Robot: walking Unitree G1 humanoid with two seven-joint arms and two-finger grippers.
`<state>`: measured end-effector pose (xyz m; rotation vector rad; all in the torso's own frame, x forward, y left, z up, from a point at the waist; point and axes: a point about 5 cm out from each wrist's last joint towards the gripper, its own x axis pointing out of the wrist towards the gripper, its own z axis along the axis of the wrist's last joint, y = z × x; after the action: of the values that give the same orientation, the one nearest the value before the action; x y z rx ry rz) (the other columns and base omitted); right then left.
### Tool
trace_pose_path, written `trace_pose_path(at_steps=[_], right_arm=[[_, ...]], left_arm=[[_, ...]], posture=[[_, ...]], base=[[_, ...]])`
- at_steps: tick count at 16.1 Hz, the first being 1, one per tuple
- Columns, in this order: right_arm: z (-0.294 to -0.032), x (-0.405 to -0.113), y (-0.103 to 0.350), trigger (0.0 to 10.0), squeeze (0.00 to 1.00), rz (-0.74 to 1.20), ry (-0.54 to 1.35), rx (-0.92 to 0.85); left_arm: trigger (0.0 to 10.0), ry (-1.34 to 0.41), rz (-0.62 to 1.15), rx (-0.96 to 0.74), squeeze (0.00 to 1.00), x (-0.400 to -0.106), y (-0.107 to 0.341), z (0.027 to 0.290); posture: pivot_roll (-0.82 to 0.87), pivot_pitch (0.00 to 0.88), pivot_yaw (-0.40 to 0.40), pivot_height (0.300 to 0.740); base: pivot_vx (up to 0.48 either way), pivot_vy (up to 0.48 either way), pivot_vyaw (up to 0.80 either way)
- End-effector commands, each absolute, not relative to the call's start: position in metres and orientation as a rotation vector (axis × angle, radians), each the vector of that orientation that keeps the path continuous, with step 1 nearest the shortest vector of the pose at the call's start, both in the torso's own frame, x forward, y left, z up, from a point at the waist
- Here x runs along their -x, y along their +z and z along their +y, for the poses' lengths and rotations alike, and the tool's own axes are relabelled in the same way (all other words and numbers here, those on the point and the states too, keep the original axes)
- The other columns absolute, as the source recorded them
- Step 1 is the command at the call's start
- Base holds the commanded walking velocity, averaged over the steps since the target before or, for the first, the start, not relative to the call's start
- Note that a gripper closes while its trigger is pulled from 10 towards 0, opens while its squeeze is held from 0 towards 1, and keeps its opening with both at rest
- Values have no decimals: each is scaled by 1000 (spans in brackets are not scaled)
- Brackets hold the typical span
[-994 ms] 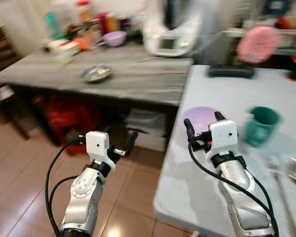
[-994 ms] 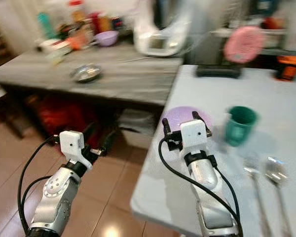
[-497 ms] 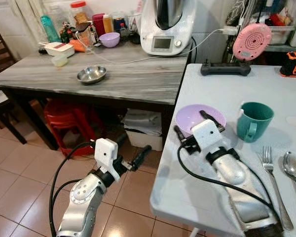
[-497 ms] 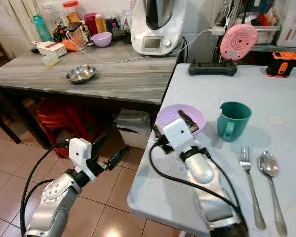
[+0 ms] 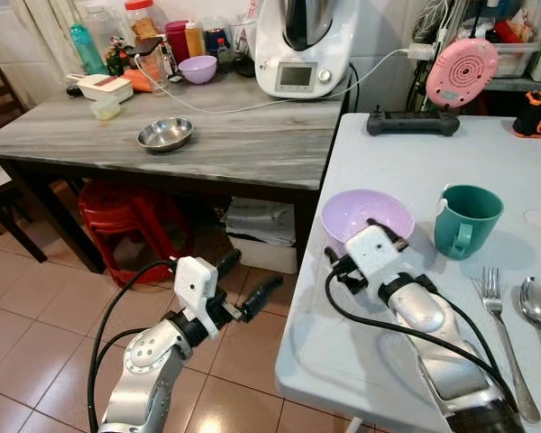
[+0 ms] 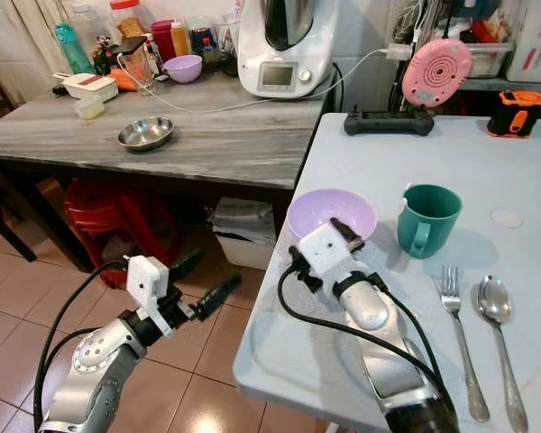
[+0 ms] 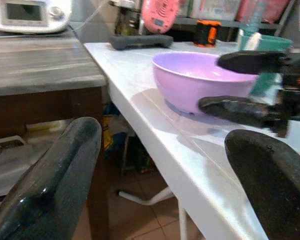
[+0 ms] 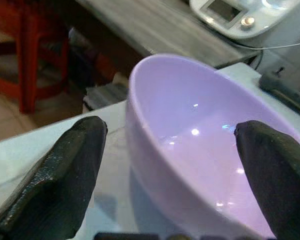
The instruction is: Setting the table
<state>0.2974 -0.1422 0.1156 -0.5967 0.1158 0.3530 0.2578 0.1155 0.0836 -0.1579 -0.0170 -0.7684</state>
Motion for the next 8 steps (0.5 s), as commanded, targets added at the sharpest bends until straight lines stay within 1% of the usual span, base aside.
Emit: trace_pose_path(at_steps=[1, 4, 5, 8], right_arm=[[-140, -301, 116, 10000, 0, 118, 359, 632], [-147, -309, 116, 10000, 0, 138, 333, 658], [-150, -311, 113, 0, 0, 155, 343, 667], [-150, -312, 111, 0, 0, 158, 369, 711]], left_arm=[[10000, -788, -20, 128, 0, -257, 85, 118], [10000, -798, -19, 129, 0, -256, 85, 118], [10000, -815, -14, 132, 0, -255, 84, 116], [10000, -852, -11, 136, 0, -252, 83, 114]], posture=[[-136, 0, 118, 740], [-134, 0, 117, 740], [-134, 0, 117, 740], [-132, 0, 116, 740]], base=[[0, 0, 0], [0, 0, 0], [0, 0, 0], [0, 0, 0]])
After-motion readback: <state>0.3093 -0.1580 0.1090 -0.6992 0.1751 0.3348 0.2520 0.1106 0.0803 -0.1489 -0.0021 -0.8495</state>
